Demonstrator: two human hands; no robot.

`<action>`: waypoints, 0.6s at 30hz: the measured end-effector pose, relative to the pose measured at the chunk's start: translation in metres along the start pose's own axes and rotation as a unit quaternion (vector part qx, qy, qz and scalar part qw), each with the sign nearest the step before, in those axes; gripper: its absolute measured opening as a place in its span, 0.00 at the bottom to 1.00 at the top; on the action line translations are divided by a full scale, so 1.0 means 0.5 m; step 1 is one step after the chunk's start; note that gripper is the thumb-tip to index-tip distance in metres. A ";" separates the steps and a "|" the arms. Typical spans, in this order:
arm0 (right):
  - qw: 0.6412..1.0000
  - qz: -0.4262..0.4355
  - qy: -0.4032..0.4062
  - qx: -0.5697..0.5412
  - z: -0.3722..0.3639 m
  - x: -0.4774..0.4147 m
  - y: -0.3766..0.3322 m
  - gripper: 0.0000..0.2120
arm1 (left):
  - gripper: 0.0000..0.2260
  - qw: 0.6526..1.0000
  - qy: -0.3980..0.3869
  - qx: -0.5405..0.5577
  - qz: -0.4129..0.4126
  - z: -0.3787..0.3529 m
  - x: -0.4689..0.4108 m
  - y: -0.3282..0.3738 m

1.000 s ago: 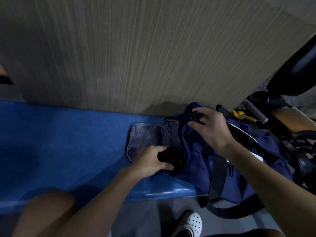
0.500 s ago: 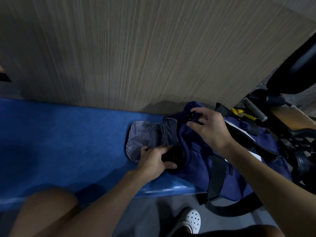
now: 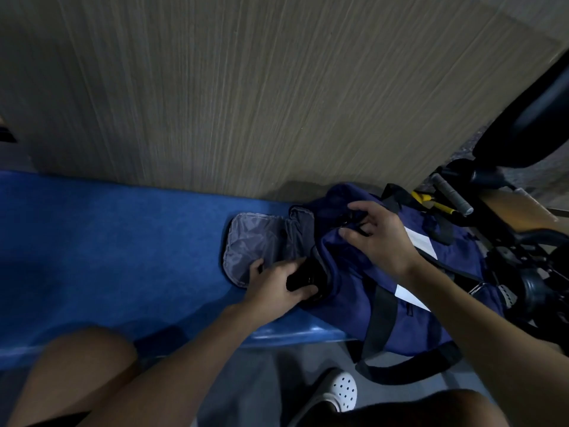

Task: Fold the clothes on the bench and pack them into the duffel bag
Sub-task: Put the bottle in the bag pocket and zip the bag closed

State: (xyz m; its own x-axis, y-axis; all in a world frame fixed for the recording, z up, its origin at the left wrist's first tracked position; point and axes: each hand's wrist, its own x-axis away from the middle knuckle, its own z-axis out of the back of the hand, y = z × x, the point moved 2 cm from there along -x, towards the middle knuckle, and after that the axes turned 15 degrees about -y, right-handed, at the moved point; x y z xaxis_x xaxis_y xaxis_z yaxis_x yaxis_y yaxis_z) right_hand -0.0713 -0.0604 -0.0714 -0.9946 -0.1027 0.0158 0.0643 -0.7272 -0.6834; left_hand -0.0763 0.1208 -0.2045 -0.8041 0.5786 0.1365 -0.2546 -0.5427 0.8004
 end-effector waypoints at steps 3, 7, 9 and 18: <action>1.000 -0.008 -0.010 0.007 -0.001 0.009 0.008 0.24 | 0.21 0.997 0.014 0.071 -0.008 0.002 0.006 0.015; 1.000 0.006 -0.014 -0.002 0.000 0.024 0.019 0.29 | 0.24 0.977 0.092 0.186 -0.057 0.044 0.011 0.080; 1.000 0.021 -0.013 -0.013 0.003 0.035 0.025 0.33 | 0.27 0.972 0.120 0.192 -0.066 0.067 0.004 0.113; 0.990 0.016 0.062 -0.123 0.073 0.126 0.086 0.27 | 0.22 0.927 0.186 -0.275 -0.176 0.071 -0.041 0.300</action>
State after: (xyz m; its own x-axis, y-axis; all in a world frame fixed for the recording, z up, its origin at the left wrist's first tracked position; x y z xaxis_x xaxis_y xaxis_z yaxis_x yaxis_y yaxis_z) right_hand -0.1284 -0.1228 -0.0730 -0.9957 -0.0273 -0.0888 0.0896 -0.5357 -0.8397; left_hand -0.0787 0.0493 -0.0666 -0.7230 0.5837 -0.3695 -0.6890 -0.6481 0.3245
